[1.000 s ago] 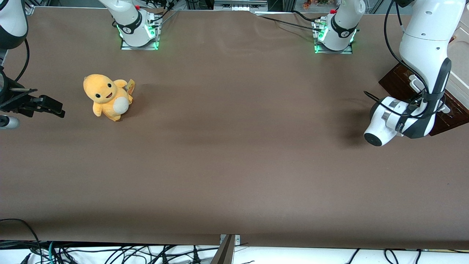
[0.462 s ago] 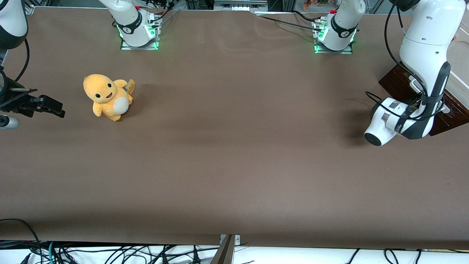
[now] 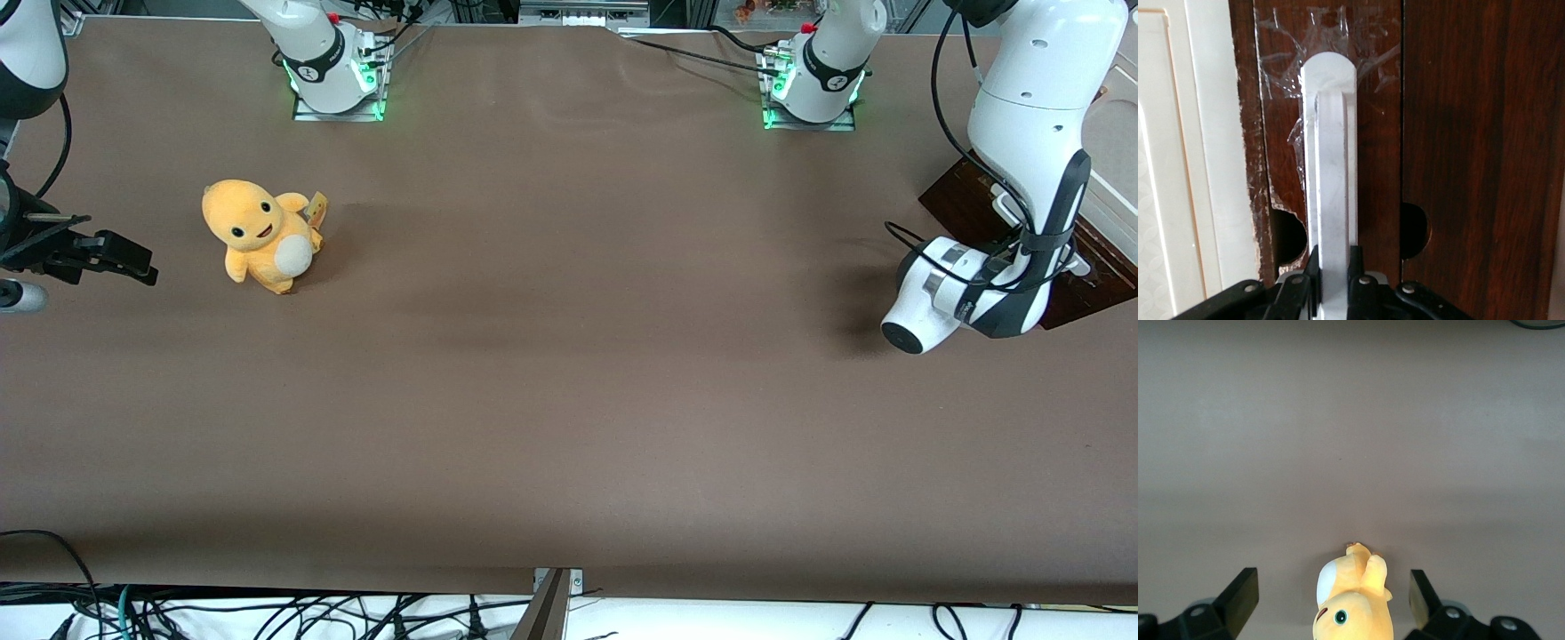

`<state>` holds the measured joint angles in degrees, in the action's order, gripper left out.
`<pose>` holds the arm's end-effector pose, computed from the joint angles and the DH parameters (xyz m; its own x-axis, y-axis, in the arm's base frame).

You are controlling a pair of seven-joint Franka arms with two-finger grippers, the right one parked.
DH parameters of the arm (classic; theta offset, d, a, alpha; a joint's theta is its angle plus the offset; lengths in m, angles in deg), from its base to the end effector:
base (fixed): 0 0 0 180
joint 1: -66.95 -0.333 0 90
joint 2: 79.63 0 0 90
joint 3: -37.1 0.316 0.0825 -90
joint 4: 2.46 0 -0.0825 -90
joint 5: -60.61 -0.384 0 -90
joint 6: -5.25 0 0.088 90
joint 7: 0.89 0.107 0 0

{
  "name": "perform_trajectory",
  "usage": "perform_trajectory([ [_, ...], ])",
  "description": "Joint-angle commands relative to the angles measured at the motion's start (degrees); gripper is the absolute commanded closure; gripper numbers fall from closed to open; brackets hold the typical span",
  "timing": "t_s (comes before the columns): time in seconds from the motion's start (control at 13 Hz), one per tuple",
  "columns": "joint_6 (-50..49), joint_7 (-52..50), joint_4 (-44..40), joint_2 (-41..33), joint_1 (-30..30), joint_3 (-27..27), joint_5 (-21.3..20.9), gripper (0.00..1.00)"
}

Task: Open lower drawer with left arm only
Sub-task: 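Pull the handle with the left gripper, sliding the drawer out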

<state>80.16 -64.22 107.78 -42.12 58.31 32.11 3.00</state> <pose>0.4965 0.1387 0.1638 0.7667 0.6414 -0.0264 0.0441 -0.0935 -0.9946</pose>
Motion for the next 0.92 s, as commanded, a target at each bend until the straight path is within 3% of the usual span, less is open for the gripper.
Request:
perform_trajectory([
  [0.0,-2.5,-0.3,-0.3,-0.2,1.5,-0.8,-0.1,0.98],
  [0.85,-4.8,0.7,-4.1,0.1,8.7,-0.9,5.8,1.00],
])
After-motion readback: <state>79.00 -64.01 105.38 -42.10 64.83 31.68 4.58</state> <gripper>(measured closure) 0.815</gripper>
